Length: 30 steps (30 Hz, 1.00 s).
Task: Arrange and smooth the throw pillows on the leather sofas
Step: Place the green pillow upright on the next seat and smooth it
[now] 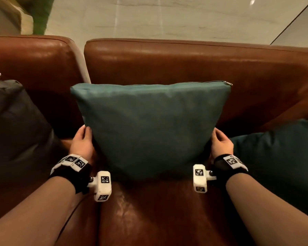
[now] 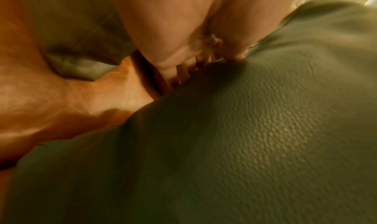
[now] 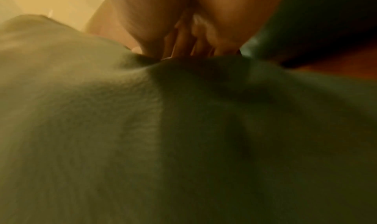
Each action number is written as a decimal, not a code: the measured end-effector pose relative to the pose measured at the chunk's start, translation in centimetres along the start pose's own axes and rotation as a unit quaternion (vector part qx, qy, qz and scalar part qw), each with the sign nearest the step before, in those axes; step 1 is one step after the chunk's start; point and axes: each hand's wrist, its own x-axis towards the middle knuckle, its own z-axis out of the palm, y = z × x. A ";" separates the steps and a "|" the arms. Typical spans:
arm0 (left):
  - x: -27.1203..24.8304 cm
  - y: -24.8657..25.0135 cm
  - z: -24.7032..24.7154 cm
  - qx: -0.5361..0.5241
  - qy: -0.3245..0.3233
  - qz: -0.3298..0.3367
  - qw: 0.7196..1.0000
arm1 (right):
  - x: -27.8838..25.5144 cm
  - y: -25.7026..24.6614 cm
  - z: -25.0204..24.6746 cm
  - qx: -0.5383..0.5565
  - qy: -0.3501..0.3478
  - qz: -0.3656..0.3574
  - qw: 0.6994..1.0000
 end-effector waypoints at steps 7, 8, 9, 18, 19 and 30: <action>-0.8 3.0 1.0 0.007 0.097 0.079 0.992 | 0.2 -1.9 0.2 -0.069 0.113 -0.062 0.989; -0.9 2.5 0.8 0.020 0.096 0.077 0.992 | 0.0 -1.6 0.2 -0.070 0.109 -0.061 0.990; -0.9 1.7 0.5 0.041 0.086 0.069 0.993 | -0.1 -1.1 0.1 -0.068 0.100 -0.062 0.991; -1.0 -2.2 -0.8 0.037 0.047 -0.044 0.997 | -0.8 2.1 -0.7 -0.120 0.073 0.013 0.990; -0.6 -1.6 -0.6 0.020 0.048 -0.055 0.997 | -0.6 1.8 -0.6 -0.118 0.087 0.011 0.989; -3.0 -7.8 -1.8 0.156 -0.006 -0.104 0.982 | -2.3 5.2 -2.2 -0.095 -0.037 0.105 0.989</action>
